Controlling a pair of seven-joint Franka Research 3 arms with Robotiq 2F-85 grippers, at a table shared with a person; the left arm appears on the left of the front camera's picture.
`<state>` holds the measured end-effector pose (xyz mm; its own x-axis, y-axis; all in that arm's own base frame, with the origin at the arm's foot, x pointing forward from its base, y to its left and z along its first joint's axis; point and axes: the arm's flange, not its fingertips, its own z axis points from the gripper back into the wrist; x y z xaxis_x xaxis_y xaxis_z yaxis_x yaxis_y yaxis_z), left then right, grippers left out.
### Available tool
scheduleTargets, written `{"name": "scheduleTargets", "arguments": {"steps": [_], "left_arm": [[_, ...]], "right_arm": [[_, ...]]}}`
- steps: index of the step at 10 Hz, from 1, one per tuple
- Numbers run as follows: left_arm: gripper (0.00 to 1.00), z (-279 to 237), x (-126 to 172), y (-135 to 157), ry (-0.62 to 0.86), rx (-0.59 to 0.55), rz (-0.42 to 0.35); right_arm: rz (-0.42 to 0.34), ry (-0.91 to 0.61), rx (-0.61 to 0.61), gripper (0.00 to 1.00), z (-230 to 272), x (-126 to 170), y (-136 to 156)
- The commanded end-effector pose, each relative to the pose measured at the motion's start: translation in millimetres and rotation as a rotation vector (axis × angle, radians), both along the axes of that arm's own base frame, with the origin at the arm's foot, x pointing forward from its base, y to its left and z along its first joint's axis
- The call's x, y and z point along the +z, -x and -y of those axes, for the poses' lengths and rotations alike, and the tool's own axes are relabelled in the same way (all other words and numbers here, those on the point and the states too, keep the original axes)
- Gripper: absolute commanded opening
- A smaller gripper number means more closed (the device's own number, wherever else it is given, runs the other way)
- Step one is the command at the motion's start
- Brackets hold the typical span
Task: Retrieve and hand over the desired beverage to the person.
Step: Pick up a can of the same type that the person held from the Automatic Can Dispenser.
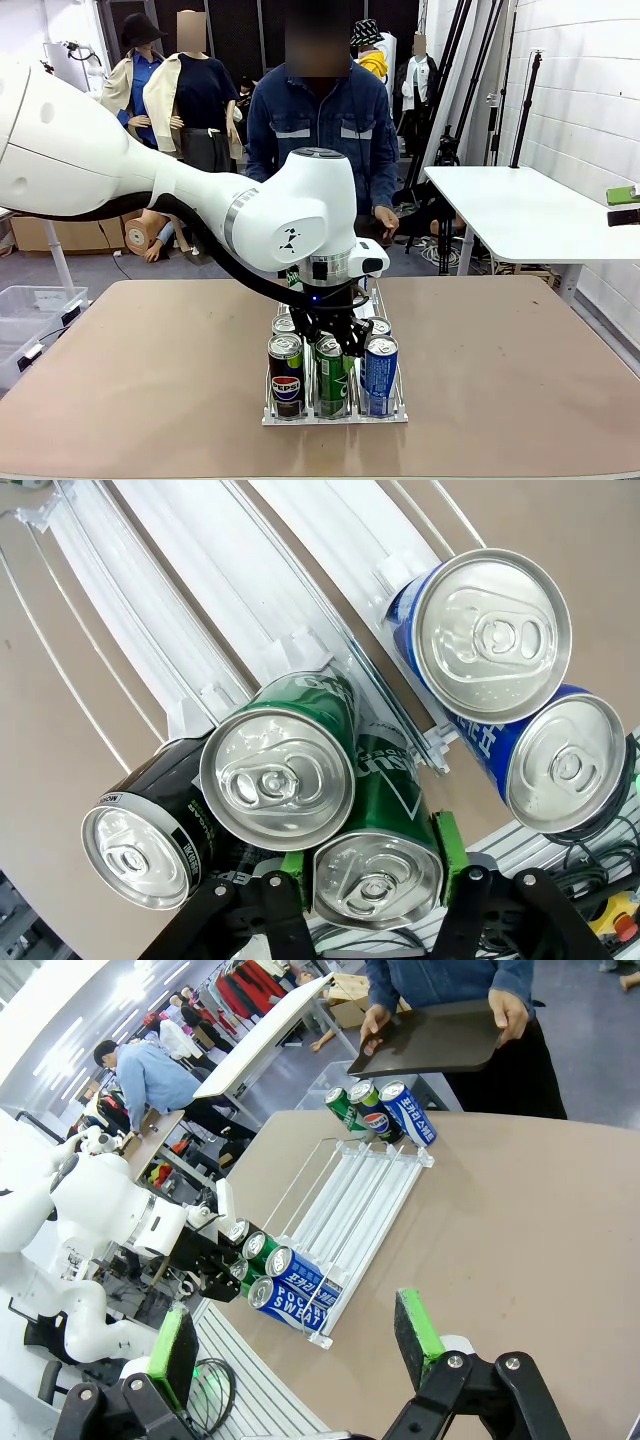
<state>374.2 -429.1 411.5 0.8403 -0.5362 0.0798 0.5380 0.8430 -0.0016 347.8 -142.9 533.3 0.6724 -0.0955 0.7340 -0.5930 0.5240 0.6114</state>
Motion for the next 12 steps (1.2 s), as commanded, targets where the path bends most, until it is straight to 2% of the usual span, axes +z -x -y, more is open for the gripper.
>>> {"name": "scheduleTargets", "arguments": {"steps": [1, 3, 4, 5, 8, 12], "left_arm": [[0.0, 0.4, 0.0, 0.7, -0.001, 0.004, 0.001], [0.0, 0.0, 0.0, 0.0, 0.0, 0.0, 0.0], [0.0, -0.9, 16.5, -5.1, 0.012, 0.002, 0.009], [0.0, -6.3, 40.8, -10.3, 0.057, 0.005, -0.003], [0.0, -24.3, 118.6, -18.7, 0.073, -0.028, 0.075], [0.0, -65.8, 189.1, -44.5, 0.059, -0.01, 0.095]], "right_arm": [[0.016, -0.021, 0.005, 1.0, -0.1, 1.1, -1.4], [0.016, -0.021, 0.005, 1.0, -0.1, 1.1, -1.4], [0.016, -0.021, 0.005, 1.0, -0.1, 1.1, -1.4], [0.016, -0.021, 0.005, 1.0, -0.1, 1.1, -1.4], [0.016, -0.021, 0.005, 1.0, -0.1, 1.1, -1.4], [0.016, -0.021, 0.005, 1.0, -0.1, 1.1, -1.4]]}}
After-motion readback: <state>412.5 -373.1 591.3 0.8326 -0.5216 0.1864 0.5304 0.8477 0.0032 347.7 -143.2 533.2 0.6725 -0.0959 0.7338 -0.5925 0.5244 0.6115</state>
